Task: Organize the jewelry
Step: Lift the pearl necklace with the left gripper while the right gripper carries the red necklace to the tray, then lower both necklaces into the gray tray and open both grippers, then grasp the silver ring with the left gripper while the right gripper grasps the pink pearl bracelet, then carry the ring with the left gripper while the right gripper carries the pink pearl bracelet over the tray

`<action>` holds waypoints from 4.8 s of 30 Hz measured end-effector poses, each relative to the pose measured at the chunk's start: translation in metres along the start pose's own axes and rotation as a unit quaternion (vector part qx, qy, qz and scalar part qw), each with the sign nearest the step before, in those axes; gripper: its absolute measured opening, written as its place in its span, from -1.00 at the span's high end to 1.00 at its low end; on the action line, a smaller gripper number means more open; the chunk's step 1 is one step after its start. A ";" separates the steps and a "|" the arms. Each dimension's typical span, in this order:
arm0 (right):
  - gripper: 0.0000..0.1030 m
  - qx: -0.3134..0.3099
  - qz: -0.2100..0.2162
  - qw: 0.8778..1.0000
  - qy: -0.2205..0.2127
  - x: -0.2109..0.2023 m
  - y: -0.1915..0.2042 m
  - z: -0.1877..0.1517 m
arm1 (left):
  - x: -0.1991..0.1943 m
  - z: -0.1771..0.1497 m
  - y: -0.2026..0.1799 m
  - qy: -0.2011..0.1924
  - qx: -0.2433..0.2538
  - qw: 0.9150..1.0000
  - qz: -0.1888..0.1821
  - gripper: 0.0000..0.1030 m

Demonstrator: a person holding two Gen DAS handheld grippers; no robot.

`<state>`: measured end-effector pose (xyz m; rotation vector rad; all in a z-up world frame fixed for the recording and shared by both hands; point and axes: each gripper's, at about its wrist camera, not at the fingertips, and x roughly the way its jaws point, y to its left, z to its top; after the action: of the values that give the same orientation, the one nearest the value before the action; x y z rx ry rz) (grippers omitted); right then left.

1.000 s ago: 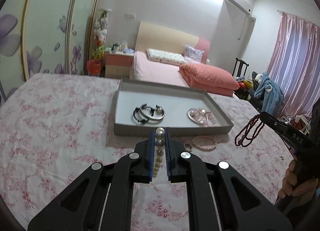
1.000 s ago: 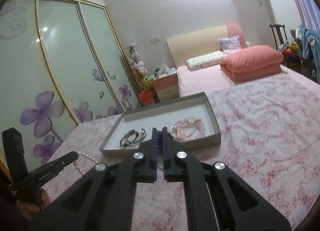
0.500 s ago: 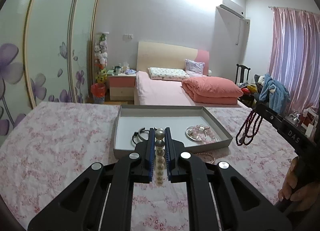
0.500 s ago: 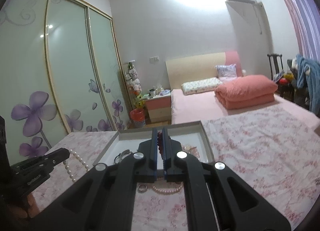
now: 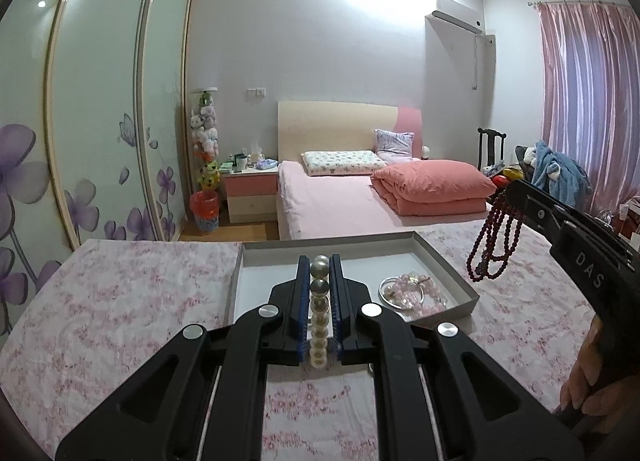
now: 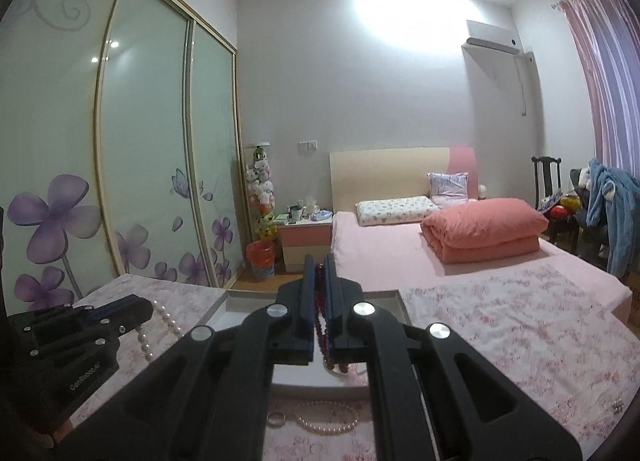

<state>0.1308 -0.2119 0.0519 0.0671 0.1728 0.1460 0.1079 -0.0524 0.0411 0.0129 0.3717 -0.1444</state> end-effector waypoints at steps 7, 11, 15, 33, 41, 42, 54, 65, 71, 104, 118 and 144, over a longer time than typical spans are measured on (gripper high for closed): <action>0.90 -0.006 -0.002 1.000 -0.002 0.014 0.005 0.002 | 0.014 0.004 -0.001 0.001 0.001 1.000 0.001 0.80; 0.90 -0.002 0.000 1.000 0.003 0.027 0.003 0.005 | 0.024 0.009 0.000 0.002 -0.001 1.000 -0.006 0.80; 0.90 0.008 0.006 1.000 0.016 0.048 0.000 0.004 | 0.039 0.014 0.000 0.003 -0.003 1.000 -0.012 0.80; 0.90 0.084 0.036 0.985 0.147 0.159 -0.031 -0.036 | 0.121 0.001 0.005 0.068 -0.021 0.997 -0.030 0.80; 0.65 0.096 0.037 0.980 0.173 0.171 -0.035 -0.044 | 0.137 -0.005 0.007 0.099 -0.034 0.994 -0.031 0.79; 0.36 0.097 0.036 0.980 0.171 0.170 -0.037 -0.044 | 0.136 -0.005 0.008 0.100 -0.034 0.994 -0.029 0.79; 0.23 0.094 0.025 0.980 0.176 0.131 -0.054 -0.045 | 0.103 -0.006 0.037 0.095 -0.053 0.994 -0.006 0.79; 0.31 0.034 0.030 0.957 0.287 0.105 -0.051 -0.095 | 0.069 -0.030 0.057 0.118 -0.056 0.992 -0.002 0.44; 0.43 0.000 0.037 0.944 0.327 0.107 -0.039 -0.112 | 0.063 -0.038 0.059 0.130 -0.067 0.989 -0.013 0.30; 0.87 -0.016 -0.009 0.935 0.355 0.077 -0.072 -0.129 | 0.118 -0.083 -0.059 0.259 0.050 0.962 -0.073 0.09; 0.87 -0.042 0.028 0.932 0.360 0.088 -0.040 -0.129 | 0.095 -0.089 0.007 0.258 0.045 0.965 -0.021 0.56; 0.88 0.002 0.056 0.950 0.306 0.067 -0.040 -0.108 | 0.081 -0.093 0.034 0.248 0.001 0.969 -0.010 0.56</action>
<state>0.1830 -0.2356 -0.0686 0.0337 0.7916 0.2781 0.1537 -0.0268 -0.0750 0.0480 0.8719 -0.1612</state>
